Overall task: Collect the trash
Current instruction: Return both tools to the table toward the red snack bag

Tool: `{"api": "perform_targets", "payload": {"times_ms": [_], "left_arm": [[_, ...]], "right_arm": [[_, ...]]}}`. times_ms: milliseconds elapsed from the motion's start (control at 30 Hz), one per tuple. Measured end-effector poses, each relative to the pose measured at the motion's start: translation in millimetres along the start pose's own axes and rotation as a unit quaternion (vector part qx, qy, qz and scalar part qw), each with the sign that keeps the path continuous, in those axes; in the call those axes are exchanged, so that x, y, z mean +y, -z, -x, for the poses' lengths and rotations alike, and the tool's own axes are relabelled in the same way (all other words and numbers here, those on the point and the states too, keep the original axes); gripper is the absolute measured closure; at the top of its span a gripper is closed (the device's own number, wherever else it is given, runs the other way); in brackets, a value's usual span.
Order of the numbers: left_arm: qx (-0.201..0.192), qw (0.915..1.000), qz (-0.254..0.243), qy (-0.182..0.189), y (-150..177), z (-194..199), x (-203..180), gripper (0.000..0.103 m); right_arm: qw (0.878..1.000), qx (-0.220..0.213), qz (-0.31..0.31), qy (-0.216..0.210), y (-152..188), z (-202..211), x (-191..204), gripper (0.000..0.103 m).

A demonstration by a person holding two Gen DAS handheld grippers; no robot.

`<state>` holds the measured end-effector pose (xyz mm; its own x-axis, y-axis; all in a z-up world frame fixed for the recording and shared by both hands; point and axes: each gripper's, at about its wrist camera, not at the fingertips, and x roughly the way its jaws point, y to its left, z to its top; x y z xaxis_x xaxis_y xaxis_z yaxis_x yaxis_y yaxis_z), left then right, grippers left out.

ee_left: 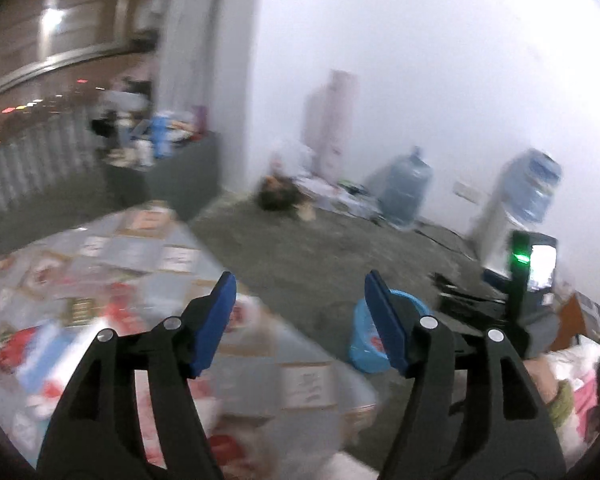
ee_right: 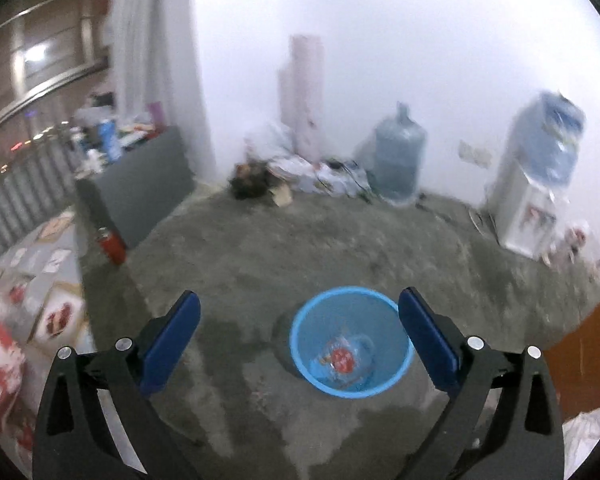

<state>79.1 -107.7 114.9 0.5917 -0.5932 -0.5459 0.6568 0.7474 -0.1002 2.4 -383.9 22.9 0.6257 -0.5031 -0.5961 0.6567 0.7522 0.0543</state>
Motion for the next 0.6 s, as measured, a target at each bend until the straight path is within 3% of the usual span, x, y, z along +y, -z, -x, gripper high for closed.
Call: {"api": "perform_targets", "payload": {"times_ms": [133, 333, 467, 600], "left_arm": [[-0.033, 0.9955, 0.032, -0.083, 8.0, 57.4, 65.7, 0.035], [-0.063, 0.9751, 0.092, -0.192, 39.5, 126.1, 147.8, 0.035], [-0.064, 0.9644, 0.121, -0.226, 67.7, 146.7, 181.8, 0.034], [-0.049, 0.9599, 0.147, -0.234, 93.6, 154.2, 204.7, 0.034]], "right_arm": [[0.996, -0.044, -0.003, -0.074, 2.6, 25.7, 16.8, 0.007], [0.99, -0.034, 0.001, -0.135, 7.9, 40.9, 41.4, 0.007], [0.985, -0.019, 0.018, -0.169, 15.5, 48.0, 57.8, 0.007], [0.979, -0.002, 0.027, -0.201, 20.3, 49.6, 75.7, 0.007]]}}
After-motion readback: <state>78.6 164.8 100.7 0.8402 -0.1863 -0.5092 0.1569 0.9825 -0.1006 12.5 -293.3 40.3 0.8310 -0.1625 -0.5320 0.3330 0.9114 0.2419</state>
